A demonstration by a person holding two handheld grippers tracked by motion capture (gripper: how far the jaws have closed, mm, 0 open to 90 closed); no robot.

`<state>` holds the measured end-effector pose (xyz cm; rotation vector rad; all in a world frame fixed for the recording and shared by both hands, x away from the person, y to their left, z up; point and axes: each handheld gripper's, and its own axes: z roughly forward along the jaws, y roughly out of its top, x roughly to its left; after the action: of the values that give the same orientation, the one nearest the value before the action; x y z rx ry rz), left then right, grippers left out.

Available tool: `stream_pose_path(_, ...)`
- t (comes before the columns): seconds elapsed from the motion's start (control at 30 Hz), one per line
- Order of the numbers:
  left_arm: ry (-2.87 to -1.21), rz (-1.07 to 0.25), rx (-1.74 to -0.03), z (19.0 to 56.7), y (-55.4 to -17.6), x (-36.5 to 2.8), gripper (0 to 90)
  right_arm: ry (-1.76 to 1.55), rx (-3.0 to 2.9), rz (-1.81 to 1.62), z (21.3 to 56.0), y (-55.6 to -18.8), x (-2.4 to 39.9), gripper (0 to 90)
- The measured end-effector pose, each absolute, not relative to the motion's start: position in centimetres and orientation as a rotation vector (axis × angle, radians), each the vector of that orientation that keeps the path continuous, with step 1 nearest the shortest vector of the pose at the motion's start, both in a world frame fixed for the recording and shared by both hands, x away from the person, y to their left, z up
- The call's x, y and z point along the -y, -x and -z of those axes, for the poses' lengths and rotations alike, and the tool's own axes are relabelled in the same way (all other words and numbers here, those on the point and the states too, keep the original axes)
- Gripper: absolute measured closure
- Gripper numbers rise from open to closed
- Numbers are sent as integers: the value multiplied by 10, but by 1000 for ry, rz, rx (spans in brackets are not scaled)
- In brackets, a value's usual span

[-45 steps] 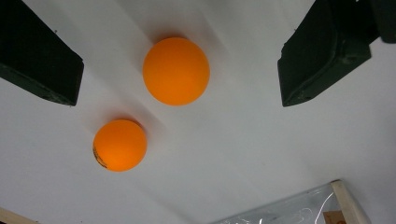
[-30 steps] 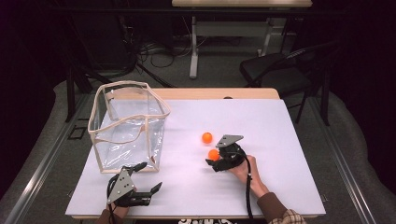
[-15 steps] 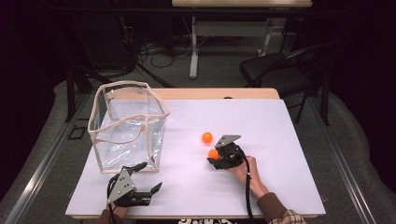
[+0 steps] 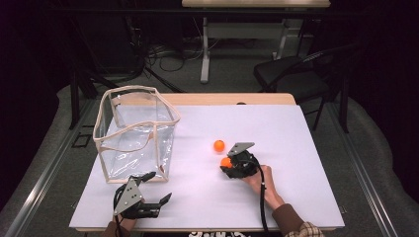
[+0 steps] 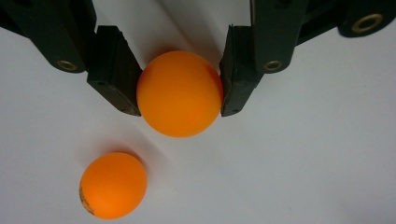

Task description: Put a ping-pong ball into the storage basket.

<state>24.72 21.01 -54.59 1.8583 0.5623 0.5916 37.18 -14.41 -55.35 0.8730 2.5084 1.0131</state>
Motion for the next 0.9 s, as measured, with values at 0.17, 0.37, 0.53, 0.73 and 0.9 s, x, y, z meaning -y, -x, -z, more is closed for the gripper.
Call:
stream_pose_path(0.17, -1859, -594, -564, 546, -247, -210, 157, -868, -2491, -1026, 547, -370, 146, 501)
stream_pose_path(0.37, -1859, -596, -563, 546, -247, -210, 158, -868, -2477, -1034, 542, -368, 147, 502)
stream_pose_path(0.53, -1857, -595, -564, 546, -247, -210, 157, -864, -2471, -1031, 538, -367, 149, 502)
stream_pose_path(0.73, -1859, -595, -564, 546, -247, -210, 157, -857, -2468, -1029, 534, -365, 149, 503)
stream_pose_path(0.9, -1858, -595, -563, 546, -247, -210, 157, -857, -2458, -1039, 530, -364, 150, 504)
